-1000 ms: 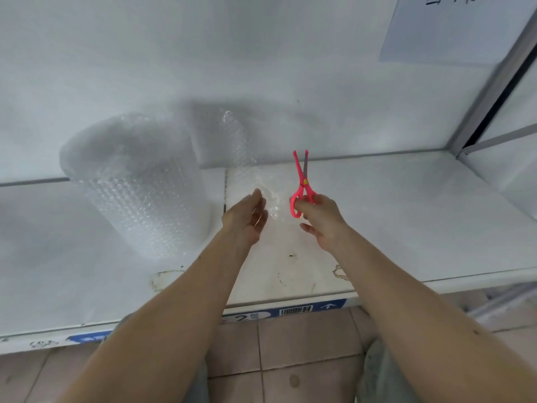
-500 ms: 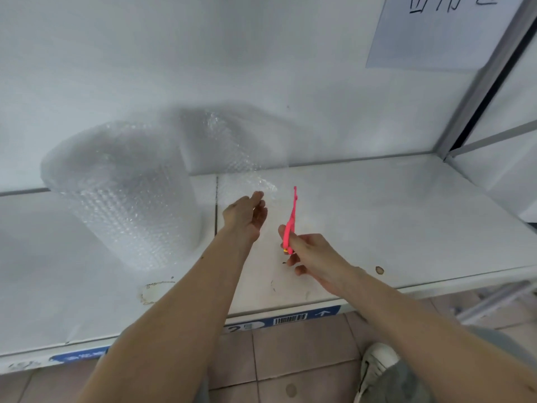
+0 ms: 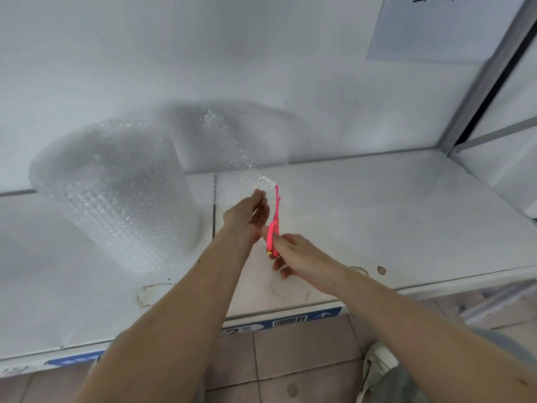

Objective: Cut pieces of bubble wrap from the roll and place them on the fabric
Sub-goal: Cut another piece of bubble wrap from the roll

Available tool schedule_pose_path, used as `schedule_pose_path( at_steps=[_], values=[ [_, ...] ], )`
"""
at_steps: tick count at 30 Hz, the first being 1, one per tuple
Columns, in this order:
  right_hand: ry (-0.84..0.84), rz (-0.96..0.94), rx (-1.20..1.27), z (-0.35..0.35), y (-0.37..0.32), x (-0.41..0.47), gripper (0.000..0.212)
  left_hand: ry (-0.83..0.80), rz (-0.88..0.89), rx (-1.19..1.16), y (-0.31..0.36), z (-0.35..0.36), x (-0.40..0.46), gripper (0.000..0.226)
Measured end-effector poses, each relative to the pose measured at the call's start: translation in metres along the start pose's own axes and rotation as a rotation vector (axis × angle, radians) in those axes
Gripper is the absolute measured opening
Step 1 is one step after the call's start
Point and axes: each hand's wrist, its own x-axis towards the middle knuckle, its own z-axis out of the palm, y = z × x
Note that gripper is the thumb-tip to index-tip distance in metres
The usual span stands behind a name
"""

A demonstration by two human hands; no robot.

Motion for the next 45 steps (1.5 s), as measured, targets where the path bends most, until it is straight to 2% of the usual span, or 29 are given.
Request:
schedule_pose_path(
  at_steps=[6, 11, 16, 20, 22, 26, 31, 34, 37, 45],
  values=[
    [0.001, -0.078, 0.062, -0.001, -0.001, -0.001, 0.043, -0.036, -0.018, 0.123, 0.001, -0.005, 0.006, 0.019],
    [-0.005, -0.08, 0.059, 0.001, 0.0, -0.003, 0.042, -0.02, -0.021, 0.176, -0.001, -0.005, 0.006, 0.03],
    [0.006, -0.057, 0.073, 0.003, -0.001, -0.004, 0.048, -0.016, -0.008, 0.149, -0.007, -0.004, 0.004, 0.021],
    [-0.029, -0.025, 0.215, 0.004, -0.004, -0.002, 0.057, -0.074, -0.059, 0.117, -0.009, -0.002, 0.003, 0.015],
    [-0.053, -0.02, 0.305, 0.004, -0.004, -0.002, 0.056, -0.07, -0.077, 0.152, -0.009, 0.0, -0.001, 0.014],
    [-0.069, 0.006, 0.409, 0.005, -0.005, -0.002, 0.048, -0.056, -0.044, 0.058, -0.003, 0.002, -0.002, 0.024],
    [-0.068, 0.024, 0.361, 0.006, -0.006, -0.004, 0.045, -0.171, -0.101, -0.062, 0.005, 0.004, -0.005, 0.015],
    [-0.018, -0.021, 0.238, 0.01, -0.005, -0.004, 0.051, -0.17, -0.055, 0.067, 0.004, 0.003, -0.004, 0.02],
    [0.03, -0.061, 0.176, 0.011, -0.005, -0.003, 0.057, -0.158, -0.051, 0.1, 0.0, 0.003, -0.005, 0.024],
    [0.064, -0.094, 0.171, 0.012, -0.004, -0.002, 0.045, -0.122, -0.082, 0.063, 0.003, 0.003, -0.007, 0.025]
  ],
)
